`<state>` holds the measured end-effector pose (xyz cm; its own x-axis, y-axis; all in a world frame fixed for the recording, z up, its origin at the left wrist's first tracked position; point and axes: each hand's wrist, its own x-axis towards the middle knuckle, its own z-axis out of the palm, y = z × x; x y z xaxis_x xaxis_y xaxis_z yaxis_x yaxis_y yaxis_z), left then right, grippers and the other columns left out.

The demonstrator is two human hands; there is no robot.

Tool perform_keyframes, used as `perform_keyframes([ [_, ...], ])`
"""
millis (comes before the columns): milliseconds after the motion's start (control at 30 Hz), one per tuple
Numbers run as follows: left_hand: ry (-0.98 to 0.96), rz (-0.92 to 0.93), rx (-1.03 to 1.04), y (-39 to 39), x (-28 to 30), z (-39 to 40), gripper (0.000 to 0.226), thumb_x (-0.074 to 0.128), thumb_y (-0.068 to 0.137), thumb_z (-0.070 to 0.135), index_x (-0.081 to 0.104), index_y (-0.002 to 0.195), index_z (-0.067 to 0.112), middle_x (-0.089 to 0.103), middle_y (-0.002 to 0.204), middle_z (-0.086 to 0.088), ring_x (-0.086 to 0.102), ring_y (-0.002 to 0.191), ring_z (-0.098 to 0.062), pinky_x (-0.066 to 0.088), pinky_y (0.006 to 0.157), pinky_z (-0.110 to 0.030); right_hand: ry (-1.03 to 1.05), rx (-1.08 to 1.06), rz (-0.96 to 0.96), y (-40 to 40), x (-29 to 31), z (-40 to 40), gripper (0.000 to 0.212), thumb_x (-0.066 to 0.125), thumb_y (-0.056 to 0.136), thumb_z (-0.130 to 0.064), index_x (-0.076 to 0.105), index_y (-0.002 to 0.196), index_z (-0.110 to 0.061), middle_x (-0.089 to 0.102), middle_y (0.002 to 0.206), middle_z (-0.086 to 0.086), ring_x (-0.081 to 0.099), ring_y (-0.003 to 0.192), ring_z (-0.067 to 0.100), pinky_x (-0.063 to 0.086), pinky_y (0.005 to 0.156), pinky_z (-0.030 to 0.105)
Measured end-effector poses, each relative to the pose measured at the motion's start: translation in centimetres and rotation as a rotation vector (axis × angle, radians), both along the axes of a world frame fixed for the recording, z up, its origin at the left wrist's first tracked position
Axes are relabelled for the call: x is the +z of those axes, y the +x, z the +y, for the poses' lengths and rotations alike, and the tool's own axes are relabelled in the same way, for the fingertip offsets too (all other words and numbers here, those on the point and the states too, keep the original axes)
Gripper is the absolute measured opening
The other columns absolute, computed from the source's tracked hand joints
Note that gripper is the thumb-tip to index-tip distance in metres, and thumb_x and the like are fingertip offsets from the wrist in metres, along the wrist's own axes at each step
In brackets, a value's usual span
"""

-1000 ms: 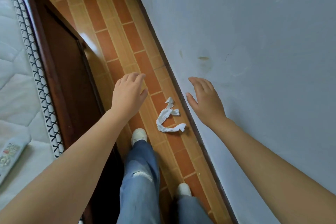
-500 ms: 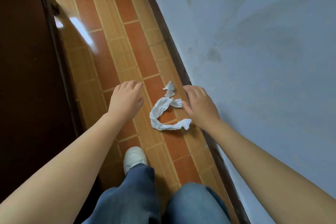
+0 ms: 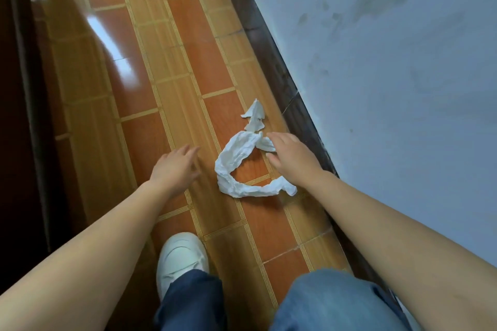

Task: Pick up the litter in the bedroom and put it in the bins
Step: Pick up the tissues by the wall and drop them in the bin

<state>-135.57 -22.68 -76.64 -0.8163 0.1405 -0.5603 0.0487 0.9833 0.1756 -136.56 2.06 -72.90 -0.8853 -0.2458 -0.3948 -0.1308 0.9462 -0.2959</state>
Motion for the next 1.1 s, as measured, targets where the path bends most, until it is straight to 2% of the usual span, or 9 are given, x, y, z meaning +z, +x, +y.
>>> perform_keyframes([
  [133,-0.026,-0.127,0.009,0.8,-2.4,-0.7,0.074,0.050,0.091,0.036,0.004,0.148,0.023,0.004,0.158,-0.005,0.007,0.146,-0.025,0.014,0.117,-0.046,0.017,-0.010,-0.052,-0.4,-1.9,0.0,0.049,0.042,0.095,-0.028,0.030,0.141,-0.016,0.039,0.145,0.003,0.033,0.135,0.021,0.034,0.107,0.038],
  [267,-0.083,-0.140,-0.020,1.0,-3.4,-0.7,0.078,0.047,0.092,0.036,-0.006,0.148,0.020,-0.006,0.158,-0.005,0.000,0.146,-0.024,0.007,0.118,-0.047,0.012,-0.027,-0.051,-1.7,-3.1,-0.7,0.046,0.043,0.094,-0.027,0.033,0.138,-0.014,0.042,0.143,0.003,0.035,0.132,0.022,0.037,0.103,0.040],
  [400,-0.143,-0.112,-0.048,1.0,-3.5,-0.3,0.080,0.045,0.092,0.039,-0.006,0.147,0.013,-0.005,0.158,-0.007,0.001,0.146,-0.023,0.005,0.118,-0.046,-0.020,-0.111,-0.050,-3.3,-4.2,-2.0,0.045,0.044,0.094,-0.028,0.036,0.136,-0.011,0.042,0.142,0.005,0.036,0.130,0.024,0.037,0.101,0.040],
  [600,-0.172,-0.120,-0.080,1.1,-3.6,-0.4,0.081,0.045,0.092,0.042,-0.007,0.147,0.011,-0.007,0.158,-0.009,-0.001,0.146,-0.024,0.005,0.118,-0.044,0.005,-0.261,-0.054,-4.2,-5.8,-3.6,0.051,0.050,0.090,-0.033,0.036,0.135,-0.012,0.048,0.134,0.008,0.040,0.125,0.027,0.038,0.097,0.042],
  [800,-0.182,-0.105,-0.078,1.1,-3.7,-0.2,0.081,0.045,0.091,0.043,-0.003,0.147,0.010,-0.005,0.158,-0.009,0.000,0.146,-0.024,0.007,0.118,-0.045,0.041,-0.309,-0.019,-3.4,-6.4,-3.1,0.049,0.057,0.088,-0.022,0.035,0.130,-0.009,0.053,0.128,0.011,0.046,0.119,0.028,0.042,0.092,0.040],
  [967,-0.190,-0.105,-0.048,1.3,-3.8,0.5,0.083,0.047,0.090,0.041,-0.003,0.147,0.008,-0.006,0.157,-0.012,-0.001,0.146,-0.027,0.007,0.119,-0.045,-0.012,-0.293,-0.002,-3.1,-5.5,-1.6,0.032,0.054,0.090,-0.023,0.049,0.120,-0.012,0.055,0.121,0.008,0.047,0.115,0.025,0.044,0.085,0.037],
  [1100,-0.176,-0.108,-0.005,1.6,-3.9,0.9,0.084,0.047,0.089,0.038,-0.006,0.147,0.007,-0.009,0.157,-0.013,-0.005,0.146,-0.028,0.005,0.120,-0.043,-0.105,-0.318,0.018,-2.8,-3.7,-0.9,0.024,0.053,0.089,-0.021,0.054,0.112,-0.013,0.054,0.116,0.007,0.053,0.100,0.023,0.045,0.073,0.033],
])
